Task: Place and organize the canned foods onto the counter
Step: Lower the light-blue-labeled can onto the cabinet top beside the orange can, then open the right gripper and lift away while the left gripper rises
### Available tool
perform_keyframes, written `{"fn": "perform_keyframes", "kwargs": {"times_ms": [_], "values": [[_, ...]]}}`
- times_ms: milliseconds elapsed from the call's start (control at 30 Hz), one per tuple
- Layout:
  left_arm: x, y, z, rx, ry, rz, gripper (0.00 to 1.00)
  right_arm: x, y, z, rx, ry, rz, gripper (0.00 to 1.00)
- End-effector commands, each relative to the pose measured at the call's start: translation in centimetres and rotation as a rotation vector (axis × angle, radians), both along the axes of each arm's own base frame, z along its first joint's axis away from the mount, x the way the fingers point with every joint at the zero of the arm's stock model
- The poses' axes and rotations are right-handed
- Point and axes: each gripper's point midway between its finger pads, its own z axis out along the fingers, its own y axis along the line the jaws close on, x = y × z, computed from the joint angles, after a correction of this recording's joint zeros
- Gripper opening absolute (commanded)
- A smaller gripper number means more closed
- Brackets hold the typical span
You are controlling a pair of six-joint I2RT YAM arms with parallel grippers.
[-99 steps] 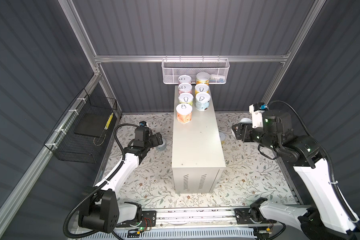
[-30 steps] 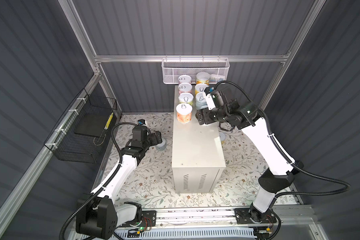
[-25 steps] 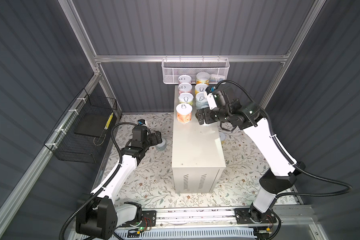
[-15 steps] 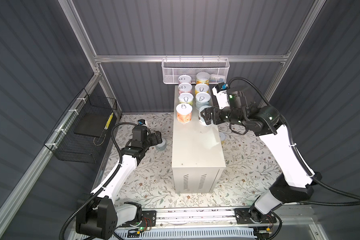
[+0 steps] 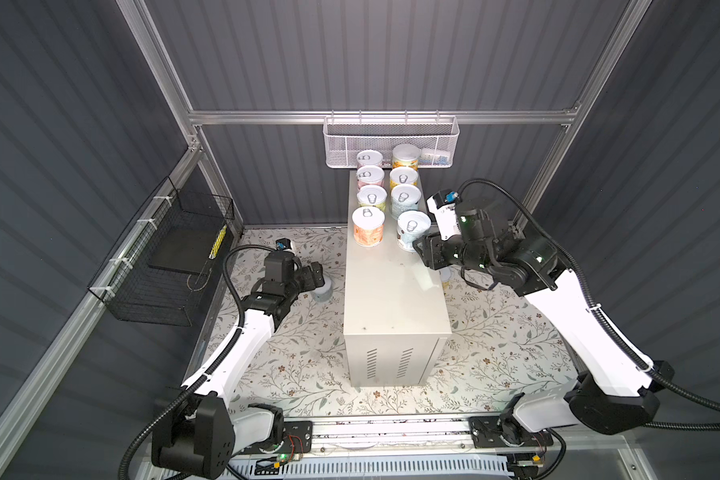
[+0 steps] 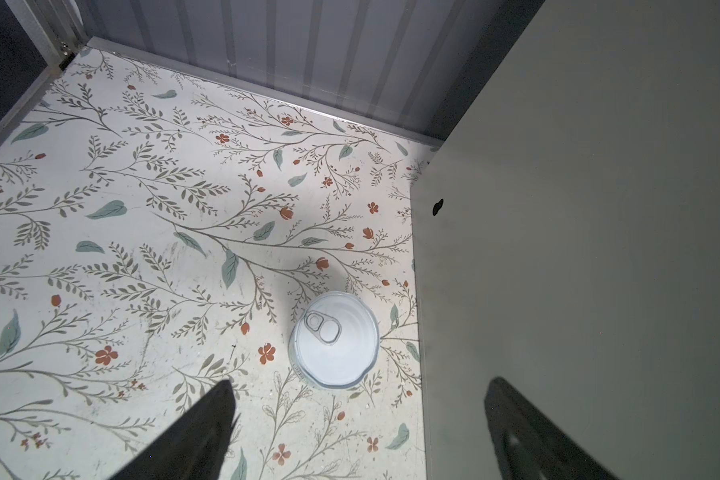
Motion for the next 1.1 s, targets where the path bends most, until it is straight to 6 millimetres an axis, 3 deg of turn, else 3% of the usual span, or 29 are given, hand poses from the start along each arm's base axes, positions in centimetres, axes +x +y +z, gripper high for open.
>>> {"fn": "perform_keyframes", "kwargs": {"times_ms": [0, 400, 567, 700, 833, 967, 1067], "values": [[0.2, -0.1, 0.2, 0.002, -0.003, -0.013, 0.95, 0.9, 0.2, 0.6, 0.018, -0.033, -0.011, 0.52], [0.3, -0.3, 0.1, -0.004, 0.000, -0.018, 0.94, 2.5, 0.3, 0.3, 0.003, -0.030, -0.032, 0.54], [0.2, 0.3, 2.0, 0.003, -0.034, 0.006, 0.94, 3.2, 0.1, 0.2, -0.003, -0.032, -0.046, 0.55], [-0.1, 0.8, 4.9, 0.012, -0.072, 0.030, 0.94, 3.1, 0.1, 0.2, 0.002, -0.033, -0.039, 0.55], [-0.5, 0.7, 9.3, 0.002, -0.143, 0.015, 0.94, 2.2, 0.3, 0.9, 0.052, -0.048, -0.009, 0.55], [-0.9, -0.8, 13.6, -0.025, -0.204, -0.078, 0.94, 0.6, -0.3, 2.2, 0.111, -0.080, 0.011, 0.55], [-1.3, -2.2, 15.8, -0.022, -0.230, -0.135, 0.94, -0.3, -1.3, 2.9, 0.125, -0.102, -0.003, 0.55]]}}
